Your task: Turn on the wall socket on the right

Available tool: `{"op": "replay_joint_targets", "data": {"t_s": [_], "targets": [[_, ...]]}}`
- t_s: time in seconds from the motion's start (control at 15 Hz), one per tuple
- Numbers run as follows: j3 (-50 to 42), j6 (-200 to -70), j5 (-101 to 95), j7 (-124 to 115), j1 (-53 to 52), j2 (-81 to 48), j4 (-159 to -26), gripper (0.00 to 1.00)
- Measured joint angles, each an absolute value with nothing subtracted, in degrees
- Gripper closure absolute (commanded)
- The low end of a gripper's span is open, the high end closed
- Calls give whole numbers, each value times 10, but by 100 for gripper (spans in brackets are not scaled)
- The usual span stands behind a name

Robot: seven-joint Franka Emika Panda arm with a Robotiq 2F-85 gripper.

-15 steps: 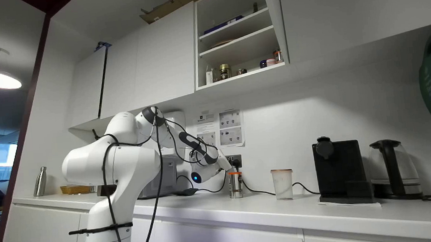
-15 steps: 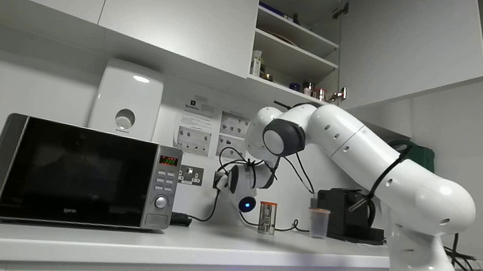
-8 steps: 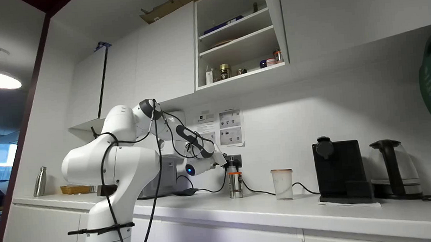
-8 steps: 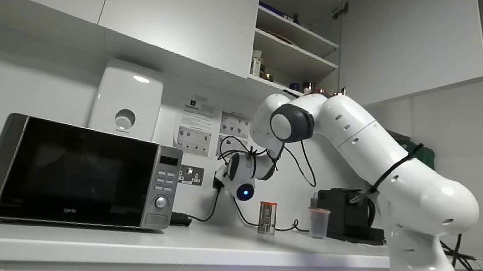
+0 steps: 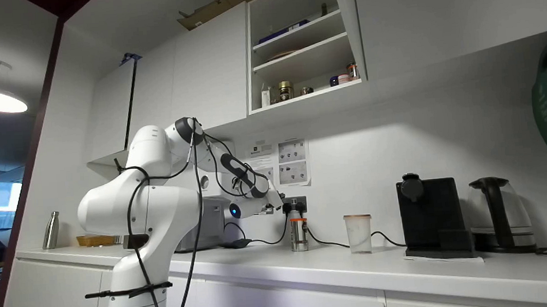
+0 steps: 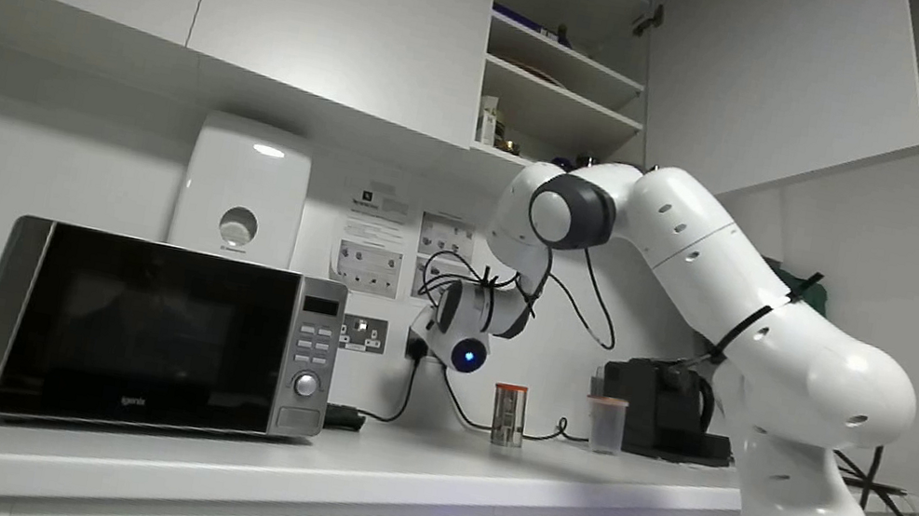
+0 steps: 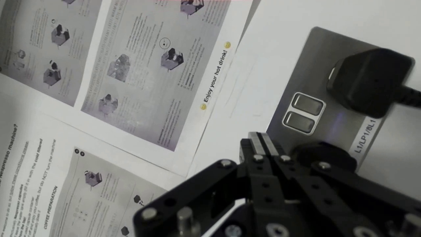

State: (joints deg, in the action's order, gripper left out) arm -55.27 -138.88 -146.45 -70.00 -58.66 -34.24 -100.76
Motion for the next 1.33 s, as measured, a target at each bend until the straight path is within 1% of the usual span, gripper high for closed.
{"op": "replay_joint_targets", "data": {"t_s": [0.6, 0.67, 0.73, 0.93, 1.0, 1.13, 1.2, 1.27, 1.33], "targets": [[-554, -1417, -1426, -688, -589, -341, -1047, 100], [-554, -1424, -1421, -688, -589, -341, -1050, 93], [-535, -1423, -1419, -678, -576, -332, -1052, 73], [-407, -1425, -1384, -596, -477, -275, -1055, 51], [-364, -1426, -1367, -568, -441, -258, -1057, 46], [-277, -1426, -1330, -515, -364, -231, -1062, 43], [-233, -1426, -1310, -489, -325, -221, -1065, 32], [-187, -1426, -1288, -460, -282, -214, -1067, 19], [-145, -1426, -1265, -435, -242, -209, -1069, 16]]}}
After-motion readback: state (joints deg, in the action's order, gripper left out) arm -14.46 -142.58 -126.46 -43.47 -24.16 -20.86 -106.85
